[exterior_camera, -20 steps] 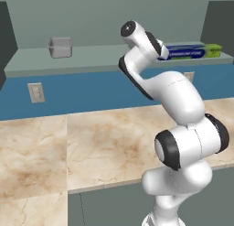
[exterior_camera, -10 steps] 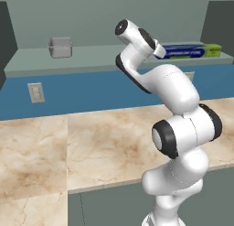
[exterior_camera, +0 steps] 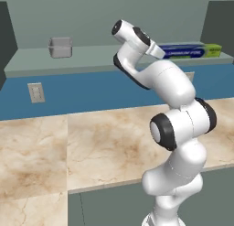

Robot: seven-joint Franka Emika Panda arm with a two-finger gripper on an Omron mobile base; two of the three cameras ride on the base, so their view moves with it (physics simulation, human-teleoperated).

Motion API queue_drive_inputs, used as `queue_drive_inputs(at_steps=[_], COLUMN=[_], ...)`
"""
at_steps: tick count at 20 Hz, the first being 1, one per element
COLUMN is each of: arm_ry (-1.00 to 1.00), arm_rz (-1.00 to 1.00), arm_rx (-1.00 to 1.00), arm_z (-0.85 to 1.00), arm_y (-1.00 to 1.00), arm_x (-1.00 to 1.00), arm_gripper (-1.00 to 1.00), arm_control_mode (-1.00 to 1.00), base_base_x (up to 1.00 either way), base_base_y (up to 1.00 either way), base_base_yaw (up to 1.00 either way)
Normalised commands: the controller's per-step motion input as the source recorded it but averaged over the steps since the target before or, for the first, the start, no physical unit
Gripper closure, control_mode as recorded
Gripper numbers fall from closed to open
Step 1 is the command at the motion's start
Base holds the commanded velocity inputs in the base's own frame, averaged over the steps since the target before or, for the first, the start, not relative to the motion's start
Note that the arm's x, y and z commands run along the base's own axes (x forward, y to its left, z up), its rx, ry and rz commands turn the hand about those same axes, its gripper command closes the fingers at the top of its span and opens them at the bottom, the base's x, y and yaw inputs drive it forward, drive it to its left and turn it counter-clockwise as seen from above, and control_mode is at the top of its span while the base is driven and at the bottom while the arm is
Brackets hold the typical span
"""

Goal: Retrieve the tupperware and aluminum foil from the cabinet and place them on the dining counter near the plate with potato and lime to prepare for storing leftovers.

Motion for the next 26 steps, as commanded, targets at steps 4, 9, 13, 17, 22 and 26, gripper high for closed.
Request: queue_drive_inputs(at_steps=[4,9,13,17,22,26], arm_ry=[-0.04,-0.05,-0.03,0.00,0.00,0.00], arm_rz=[-0.21,-0.20,-0.16,-0.02,0.13,0.25], arm_rx=[-0.01,0.00,0.00,0.00,-0.01,-0.12], arm_z=[-0.02,-0.01,-0.12,-0.18,-0.10,-0.16], arm_y=[-0.26,-0.32,-0.34,-0.09,0.03,0.48], arm_x=[0.00,0.00,0.00,-0.03,-0.50,-0.96], arm_gripper=[-1.00,-1.00,1.00,1.00,1.00,1.00], arm_control_mode=[-1.00,-1.00,-1.00,-1.00,-1.00,-1.00], base_base_x=[0.00,0.00,0.00,0.00,0.00,0.00], base_base_y=[0.00,0.00,0.00,0.00,0.00,0.00], base_base_yaw=[0.00,0.00,0.00,0.00,0.00,0.00])
